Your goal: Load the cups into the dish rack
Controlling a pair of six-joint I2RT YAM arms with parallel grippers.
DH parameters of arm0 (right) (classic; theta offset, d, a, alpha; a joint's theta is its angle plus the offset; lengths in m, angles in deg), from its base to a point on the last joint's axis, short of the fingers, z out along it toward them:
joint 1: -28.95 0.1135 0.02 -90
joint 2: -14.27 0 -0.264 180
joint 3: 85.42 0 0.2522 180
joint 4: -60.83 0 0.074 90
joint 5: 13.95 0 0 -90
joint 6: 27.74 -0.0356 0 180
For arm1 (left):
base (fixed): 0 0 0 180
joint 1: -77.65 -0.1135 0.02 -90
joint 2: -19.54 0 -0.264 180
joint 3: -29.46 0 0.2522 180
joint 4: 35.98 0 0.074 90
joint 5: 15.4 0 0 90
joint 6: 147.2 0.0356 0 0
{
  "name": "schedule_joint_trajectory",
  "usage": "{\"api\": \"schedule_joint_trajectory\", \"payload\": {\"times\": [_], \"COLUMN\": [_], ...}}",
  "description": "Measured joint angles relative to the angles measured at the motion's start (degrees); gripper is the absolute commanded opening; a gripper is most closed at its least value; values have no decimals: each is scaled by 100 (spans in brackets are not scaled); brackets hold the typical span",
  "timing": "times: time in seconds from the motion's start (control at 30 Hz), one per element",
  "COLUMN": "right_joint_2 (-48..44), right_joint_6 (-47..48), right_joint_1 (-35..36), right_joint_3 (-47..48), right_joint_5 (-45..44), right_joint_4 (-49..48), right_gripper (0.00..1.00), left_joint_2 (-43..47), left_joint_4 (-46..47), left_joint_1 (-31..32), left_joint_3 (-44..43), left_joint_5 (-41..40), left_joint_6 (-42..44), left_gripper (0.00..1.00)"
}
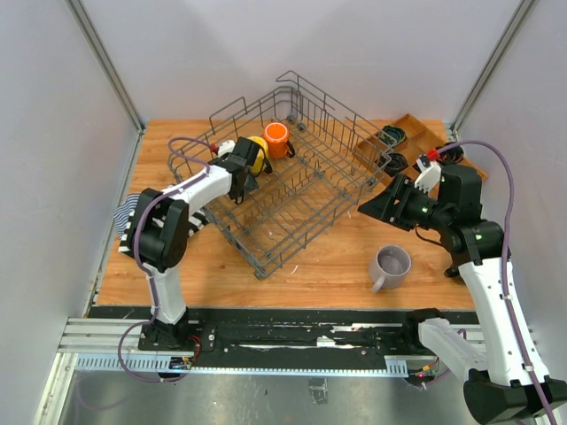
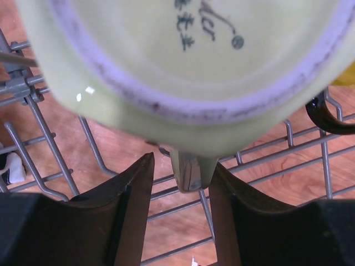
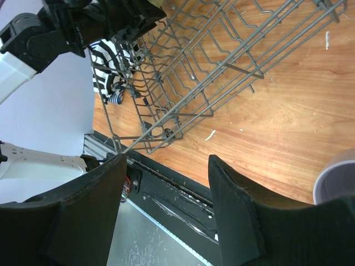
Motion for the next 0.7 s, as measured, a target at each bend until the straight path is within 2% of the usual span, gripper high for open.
{"api": "schedule_joint_trajectory", "payload": {"times": [0.17,0.37,0.7], "right_joint_2": [0,31,4], "right_joint_6": [184,452,697], "right_joint_1": [-2,-4,-175], "right_joint_3": [2,63,229], "right_joint_5": [-254,-745,-1880], "right_joint_4": [326,872,1816], "right_gripper": [64,70,74], "left_joint_2": [245,844,1650], "left_joint_4": [-9,22,63], "left_joint_1": [50,83,85], "left_joint_3": [136,157,122], "left_joint_5": [11,11,232], "left_joint_6": [-39,-20,245], "left_gripper": [53,54,57]}}
